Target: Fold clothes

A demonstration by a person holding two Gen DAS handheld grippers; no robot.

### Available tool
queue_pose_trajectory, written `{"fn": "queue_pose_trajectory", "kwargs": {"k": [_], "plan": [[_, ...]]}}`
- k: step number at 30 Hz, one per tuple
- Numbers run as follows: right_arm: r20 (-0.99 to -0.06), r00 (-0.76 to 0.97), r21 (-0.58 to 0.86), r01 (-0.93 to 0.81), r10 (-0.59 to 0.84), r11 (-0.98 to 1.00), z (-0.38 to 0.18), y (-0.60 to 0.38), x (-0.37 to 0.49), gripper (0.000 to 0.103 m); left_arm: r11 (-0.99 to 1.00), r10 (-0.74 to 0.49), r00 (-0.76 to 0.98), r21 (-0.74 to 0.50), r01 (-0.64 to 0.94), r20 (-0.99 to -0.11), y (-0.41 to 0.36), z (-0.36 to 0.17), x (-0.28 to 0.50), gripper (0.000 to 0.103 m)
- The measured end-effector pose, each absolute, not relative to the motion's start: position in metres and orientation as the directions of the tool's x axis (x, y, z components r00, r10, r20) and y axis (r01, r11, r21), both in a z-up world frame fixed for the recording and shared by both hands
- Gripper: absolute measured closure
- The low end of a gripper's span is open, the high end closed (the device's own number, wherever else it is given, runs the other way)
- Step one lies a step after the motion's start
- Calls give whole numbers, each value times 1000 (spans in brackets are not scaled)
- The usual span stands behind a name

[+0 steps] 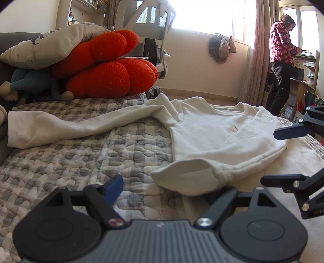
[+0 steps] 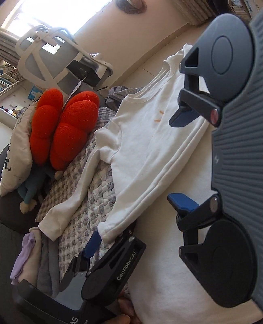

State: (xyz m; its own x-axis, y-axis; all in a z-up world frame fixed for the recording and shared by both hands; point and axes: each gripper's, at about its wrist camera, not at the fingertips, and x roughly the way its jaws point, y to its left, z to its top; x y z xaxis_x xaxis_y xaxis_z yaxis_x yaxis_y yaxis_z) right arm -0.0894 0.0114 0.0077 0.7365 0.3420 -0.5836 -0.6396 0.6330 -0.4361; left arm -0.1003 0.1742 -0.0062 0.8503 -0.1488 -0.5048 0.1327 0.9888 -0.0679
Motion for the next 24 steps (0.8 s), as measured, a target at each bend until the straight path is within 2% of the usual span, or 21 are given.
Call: {"fn": "queue_pose_trajectory", "kwargs": {"k": [2, 4, 5, 9, 11, 13, 15, 18, 24], "plan": [[-587, 737, -444, -638, 334, 629, 4, 18, -83, 35, 989, -150, 850, -70, 133, -504, 175, -6, -100, 20], [-570, 760, -426, -599, 314, 678, 7, 15, -77, 101, 989, -151, 850, -70, 133, -504, 175, -6, -100, 20], [-549, 775, -400, -573, 313, 716, 12, 10, -75, 99, 989, -150, 851, -70, 133, -504, 175, -6, -101, 20], [-421, 859, -265, -424, 292, 866, 43, -25, -73, 99, 989, -151, 851, -71, 133, -504, 176, -6, -101, 20], [-330, 913, -125, -295, 241, 947, 66, -64, -73, 99, 989, -150, 851, -71, 133, -504, 175, -6, -101, 20], [-257, 954, 107, -130, 154, 986, 85, -122, -71, 99, 989, -150, 851, -70, 132, -504, 175, -6, -101, 20], [-212, 975, 342, 14, 62, 940, 95, -183, -69, 99, 989, -149, 851, -69, 132, -504, 174, -6, -101, 20], [-212, 975, 580, 182, -69, 794, 93, -266, -69, 99, 989, -146, 851, -65, 131, -504, 174, -6, -101, 20], [-263, 944, 643, 327, -201, 693, 95, -342, -65, 99, 989, -145, 851, -63, 131, -505, 174, -6, -101, 20]]}}
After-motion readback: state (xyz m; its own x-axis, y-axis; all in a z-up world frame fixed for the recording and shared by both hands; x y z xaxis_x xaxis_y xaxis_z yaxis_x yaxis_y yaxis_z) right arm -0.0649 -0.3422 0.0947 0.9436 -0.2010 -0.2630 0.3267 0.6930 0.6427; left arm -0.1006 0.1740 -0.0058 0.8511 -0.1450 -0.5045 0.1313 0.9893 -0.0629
